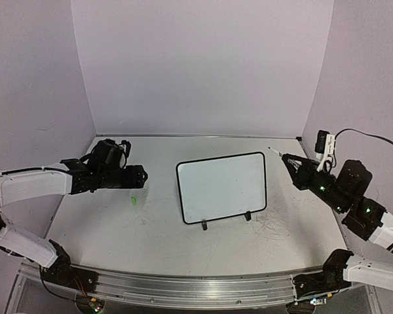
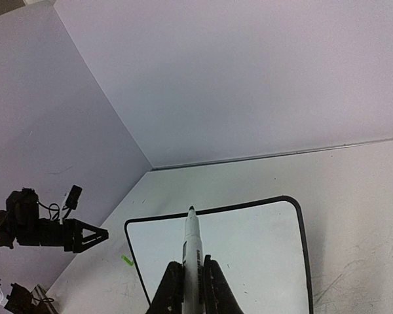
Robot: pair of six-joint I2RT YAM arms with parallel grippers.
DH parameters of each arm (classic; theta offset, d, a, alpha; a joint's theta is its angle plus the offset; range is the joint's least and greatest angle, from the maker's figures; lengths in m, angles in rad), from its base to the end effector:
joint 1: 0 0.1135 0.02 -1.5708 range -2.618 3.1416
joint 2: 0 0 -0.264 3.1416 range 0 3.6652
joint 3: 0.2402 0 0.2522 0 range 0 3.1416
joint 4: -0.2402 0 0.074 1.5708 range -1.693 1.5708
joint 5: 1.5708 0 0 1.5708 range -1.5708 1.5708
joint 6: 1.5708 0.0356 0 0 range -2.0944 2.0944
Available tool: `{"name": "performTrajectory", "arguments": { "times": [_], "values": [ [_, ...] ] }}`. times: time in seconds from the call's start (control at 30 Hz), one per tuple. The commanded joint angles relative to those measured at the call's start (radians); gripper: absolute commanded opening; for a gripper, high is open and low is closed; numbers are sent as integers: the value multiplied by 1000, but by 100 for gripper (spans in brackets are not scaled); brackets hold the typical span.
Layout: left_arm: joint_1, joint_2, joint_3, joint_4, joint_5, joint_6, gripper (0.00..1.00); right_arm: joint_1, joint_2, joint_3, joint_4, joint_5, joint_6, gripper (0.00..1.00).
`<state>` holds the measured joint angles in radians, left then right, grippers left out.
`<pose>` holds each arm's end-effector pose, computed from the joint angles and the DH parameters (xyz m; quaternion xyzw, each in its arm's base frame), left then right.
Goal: Write a sentence on the whiteboard
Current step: Place the pen cap at the center of the board, then hold the whiteboard at the center of the board.
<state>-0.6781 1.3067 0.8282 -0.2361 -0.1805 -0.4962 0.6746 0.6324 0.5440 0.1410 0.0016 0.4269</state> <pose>0.2209 -0.1697 0.2374 0.0450 0.9057 -0.1608 0.3896 0.1295 0.1035 0.3134 -0.0844 0.6831 0.3792 0.6185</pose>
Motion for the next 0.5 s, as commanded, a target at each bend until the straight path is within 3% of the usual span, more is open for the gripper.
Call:
{"name": "performTrajectory", "arguments": {
  "times": [0.0,0.13,0.3,0.47],
  "values": [
    [8,-64,53,43,159,31,80,-1,17,28,23,26,22,0],
    [27,-121,13,135,328,56,85,-1,-4,27,9,10,27,0],
    [29,-139,-10,207,519,123,99,-2,-51,14,-12,11,32,0],
    [29,-89,21,208,581,155,99,-1,-42,24,-17,6,30,0]
  ]
}}
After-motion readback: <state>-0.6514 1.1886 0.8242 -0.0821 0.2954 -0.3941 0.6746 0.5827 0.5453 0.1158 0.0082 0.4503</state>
